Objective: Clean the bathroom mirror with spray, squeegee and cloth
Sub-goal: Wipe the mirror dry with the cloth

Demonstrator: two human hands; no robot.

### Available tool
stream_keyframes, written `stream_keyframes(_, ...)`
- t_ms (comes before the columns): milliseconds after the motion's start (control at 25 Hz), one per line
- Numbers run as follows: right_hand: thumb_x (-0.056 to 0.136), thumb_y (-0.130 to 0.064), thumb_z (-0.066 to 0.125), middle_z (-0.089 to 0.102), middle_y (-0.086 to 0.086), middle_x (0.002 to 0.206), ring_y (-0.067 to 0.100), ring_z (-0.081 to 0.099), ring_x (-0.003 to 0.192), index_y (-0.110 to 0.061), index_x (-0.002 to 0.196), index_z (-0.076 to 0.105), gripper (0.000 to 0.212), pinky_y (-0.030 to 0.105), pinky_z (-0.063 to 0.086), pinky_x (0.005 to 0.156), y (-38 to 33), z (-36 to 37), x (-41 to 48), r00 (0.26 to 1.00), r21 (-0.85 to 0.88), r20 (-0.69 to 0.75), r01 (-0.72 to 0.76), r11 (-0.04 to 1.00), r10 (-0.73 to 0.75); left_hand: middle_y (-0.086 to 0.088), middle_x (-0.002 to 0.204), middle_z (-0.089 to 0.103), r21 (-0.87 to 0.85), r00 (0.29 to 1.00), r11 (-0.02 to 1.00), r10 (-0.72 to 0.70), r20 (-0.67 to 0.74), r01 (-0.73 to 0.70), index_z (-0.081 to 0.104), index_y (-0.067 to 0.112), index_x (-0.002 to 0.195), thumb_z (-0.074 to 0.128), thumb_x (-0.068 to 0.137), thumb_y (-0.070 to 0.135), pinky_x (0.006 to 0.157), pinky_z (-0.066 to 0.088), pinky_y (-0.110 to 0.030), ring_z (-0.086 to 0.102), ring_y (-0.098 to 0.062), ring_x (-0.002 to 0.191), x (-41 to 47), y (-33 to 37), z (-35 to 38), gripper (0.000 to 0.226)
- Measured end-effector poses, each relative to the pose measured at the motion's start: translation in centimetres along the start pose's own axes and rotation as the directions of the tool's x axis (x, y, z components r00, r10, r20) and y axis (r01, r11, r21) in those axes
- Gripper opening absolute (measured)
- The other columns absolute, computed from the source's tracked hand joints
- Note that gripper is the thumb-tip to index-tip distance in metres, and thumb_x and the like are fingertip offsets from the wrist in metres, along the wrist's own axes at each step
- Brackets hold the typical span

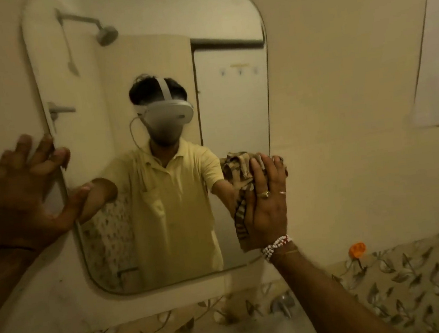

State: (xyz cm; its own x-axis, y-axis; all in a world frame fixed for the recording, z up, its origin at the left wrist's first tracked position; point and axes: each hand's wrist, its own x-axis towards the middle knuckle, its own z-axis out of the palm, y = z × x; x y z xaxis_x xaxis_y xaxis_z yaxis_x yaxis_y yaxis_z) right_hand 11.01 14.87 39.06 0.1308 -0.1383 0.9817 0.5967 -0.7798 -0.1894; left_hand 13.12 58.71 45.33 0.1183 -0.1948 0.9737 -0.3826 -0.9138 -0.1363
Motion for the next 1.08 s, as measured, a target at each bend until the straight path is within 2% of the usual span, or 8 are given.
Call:
stream_keyframes(80,0.104,-0.029,0.032,0.033,0.014,0.157,0.033,0.018,0.151,-0.011,0.149,0.038,0.049,0.047,0.016,0.125,-0.4,0.2,4.0,0.999,-0.022,-0.021,0.03,0.999,-0.03,0.001,0.169,0.032,-0.029,0.999,0.999,0.022,0.04,-0.021,0.033,0.023,0.162,0.062,0.083,0.063,0.122,0.027,-0.064,0.023,-0.033,0.158,-1.5,-1.4,0.9,0.093)
stream_keyframes(200,0.102,-0.022,0.038,0.036,0.015,0.155,0.034,0.022,0.149,-0.008,0.147,0.041,0.047,0.049,0.02,0.124,-2.0,0.4,11.8,0.998,-0.006,-0.052,0.038,0.999,-0.038,-0.004,0.168,0.035,-0.02,1.0,0.999,-0.027,0.002,0.027,0.036,0.023,0.161,0.064,0.084,0.061,0.12,0.028,-0.067,0.028,-0.037,0.156,-2.5,-3.1,3.0,0.09)
stream_keyframes(360,0.102,-0.017,0.041,0.036,0.016,0.155,0.035,0.027,0.147,-0.008,0.148,0.04,0.046,0.051,0.026,0.121,-4.0,0.1,20.4,0.994,-0.025,-0.087,0.058,0.998,-0.06,-0.004,0.166,0.037,0.017,0.998,0.999,0.031,0.051,-0.032,0.028,0.024,0.163,0.058,0.085,0.069,0.126,0.017,-0.057,0.02,-0.032,0.159,-1.5,-1.2,1.9,0.095)
stream_keyframes(480,0.103,-0.021,0.038,0.037,0.014,0.154,0.032,0.031,0.144,-0.013,0.149,0.039,0.047,0.049,0.028,0.119,-6.5,0.9,25.1,0.987,-0.045,-0.159,-0.011,0.999,0.004,-0.002,0.165,0.041,0.006,0.985,0.992,0.128,-0.113,-0.129,0.039,0.019,0.159,0.065,0.087,0.058,0.123,0.025,-0.056,0.036,-0.038,0.153,-0.4,2.7,-0.4,0.086)
stream_keyframes(680,0.104,-0.026,0.035,0.037,0.013,0.154,0.033,0.031,0.143,-0.015,0.149,0.039,0.046,0.052,0.025,0.119,-10.3,3.6,26.1,0.972,-0.105,-0.232,-0.047,0.993,0.021,-0.012,0.155,0.051,0.05,0.988,0.994,0.102,-0.113,-0.096,0.059,0.006,0.14,0.067,0.088,0.05,0.124,0.028,-0.054,0.038,-0.035,0.152,0.6,5.9,-2.4,0.068)
stream_keyframes(880,0.098,-0.018,0.044,0.036,0.016,0.155,0.038,0.026,0.145,-0.014,0.149,0.039,0.051,0.058,0.024,0.12,-17.4,7.8,24.9,0.979,-0.076,-0.11,0.166,0.983,-0.174,-0.01,0.157,0.049,0.045,0.991,0.995,0.096,-0.094,-0.092,0.056,0.009,0.143,0.064,0.091,0.05,0.128,0.022,-0.048,0.032,-0.03,0.156,0.5,6.0,-2.6,0.067)
stream_keyframes(1000,0.093,-0.01,0.052,0.039,0.018,0.154,0.039,0.026,0.147,-0.011,0.148,0.04,0.057,0.057,0.021,0.121,-22.1,10.6,22.9,0.932,-0.072,0.005,0.361,0.93,-0.362,-0.009,0.159,0.046,0.054,0.991,0.995,0.093,-0.094,-0.088,0.052,0.012,0.147,0.057,0.097,0.053,0.129,0.019,-0.046,0.03,-0.03,0.156,0.3,5.7,-2.2,0.065)
stream_keyframes(1080,0.096,-0.013,0.051,0.038,0.016,0.155,0.037,0.026,0.148,-0.01,0.149,0.04,0.054,0.055,0.019,0.122,-23.4,11.7,22.2,0.924,-0.094,0.034,0.383,0.919,-0.382,-0.009,0.16,0.045,0.051,0.991,0.994,0.1,-0.094,-0.095,0.052,0.013,0.148,0.053,0.1,0.055,0.129,0.019,-0.046,0.03,-0.03,0.156,0.3,5.3,-2.0,0.064)
